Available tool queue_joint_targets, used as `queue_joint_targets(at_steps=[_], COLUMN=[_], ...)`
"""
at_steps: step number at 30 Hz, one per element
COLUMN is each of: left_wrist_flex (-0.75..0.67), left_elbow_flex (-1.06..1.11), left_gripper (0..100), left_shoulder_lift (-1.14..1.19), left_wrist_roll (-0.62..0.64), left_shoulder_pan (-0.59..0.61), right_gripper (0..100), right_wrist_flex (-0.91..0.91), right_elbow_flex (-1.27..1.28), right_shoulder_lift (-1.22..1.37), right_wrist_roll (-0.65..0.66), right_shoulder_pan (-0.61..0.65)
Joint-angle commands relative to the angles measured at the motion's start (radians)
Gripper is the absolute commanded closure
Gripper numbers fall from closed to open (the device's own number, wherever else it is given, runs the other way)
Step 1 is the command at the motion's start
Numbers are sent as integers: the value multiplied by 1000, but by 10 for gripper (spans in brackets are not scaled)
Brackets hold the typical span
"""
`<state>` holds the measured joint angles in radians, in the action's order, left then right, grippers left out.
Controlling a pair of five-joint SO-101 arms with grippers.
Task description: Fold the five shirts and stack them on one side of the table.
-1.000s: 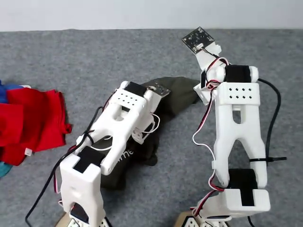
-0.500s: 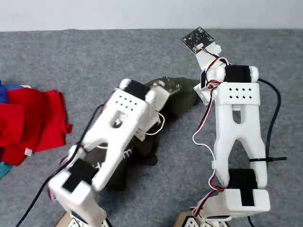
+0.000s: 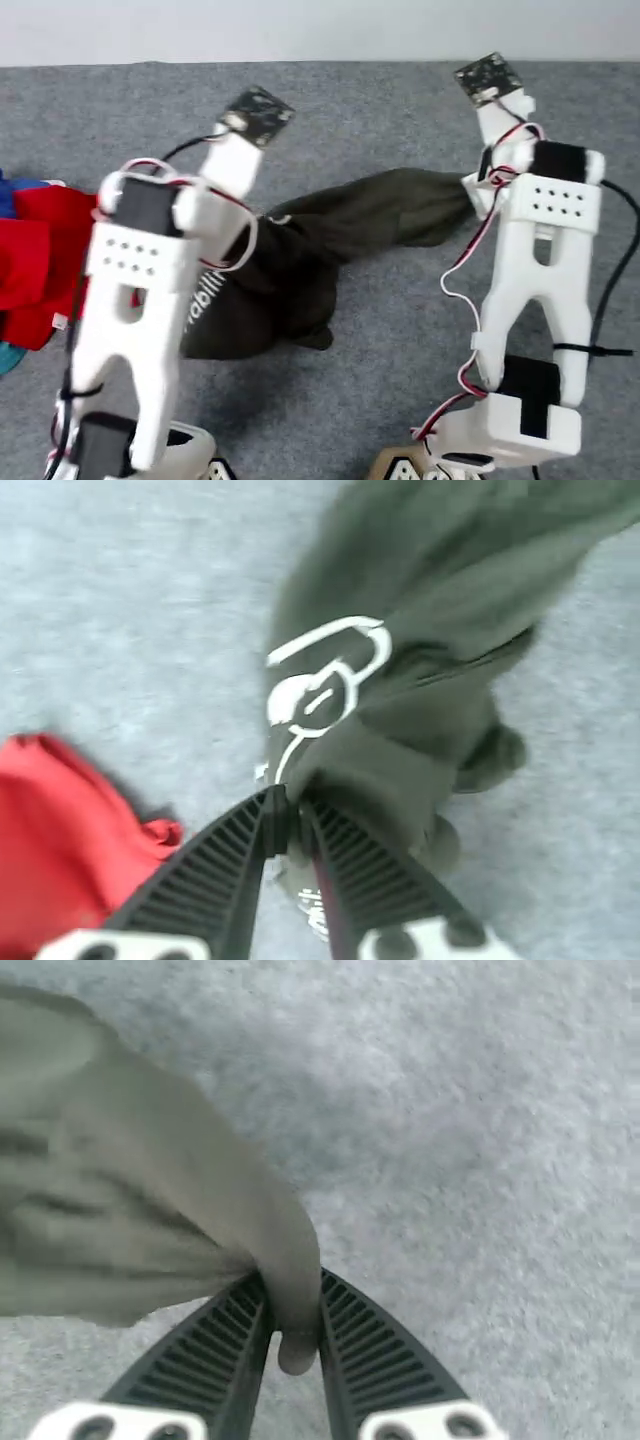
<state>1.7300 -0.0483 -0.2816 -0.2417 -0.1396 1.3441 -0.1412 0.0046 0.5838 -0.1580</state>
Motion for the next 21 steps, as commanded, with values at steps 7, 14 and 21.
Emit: queue_joint_targets(at_steps=[7,14,21], left_wrist_flex=[25,6,-126], left_elbow_flex=[-33,-64,-234], left_gripper=[994,994,994], left_shoulder_lift=[-196,-299,-336], left_wrist_roll=[-135,-146,-141], left_shoulder_pan=[221,264,278], right_gripper=[990,990,990], right_wrist_flex=[31,127,232], right_elbow_flex=[-104,-333,-680], right_shoulder_lift=[-21,-22,-22], right_wrist_roll=[-6,-9,-11], right_shoulder_pan=[-99,-87,-21])
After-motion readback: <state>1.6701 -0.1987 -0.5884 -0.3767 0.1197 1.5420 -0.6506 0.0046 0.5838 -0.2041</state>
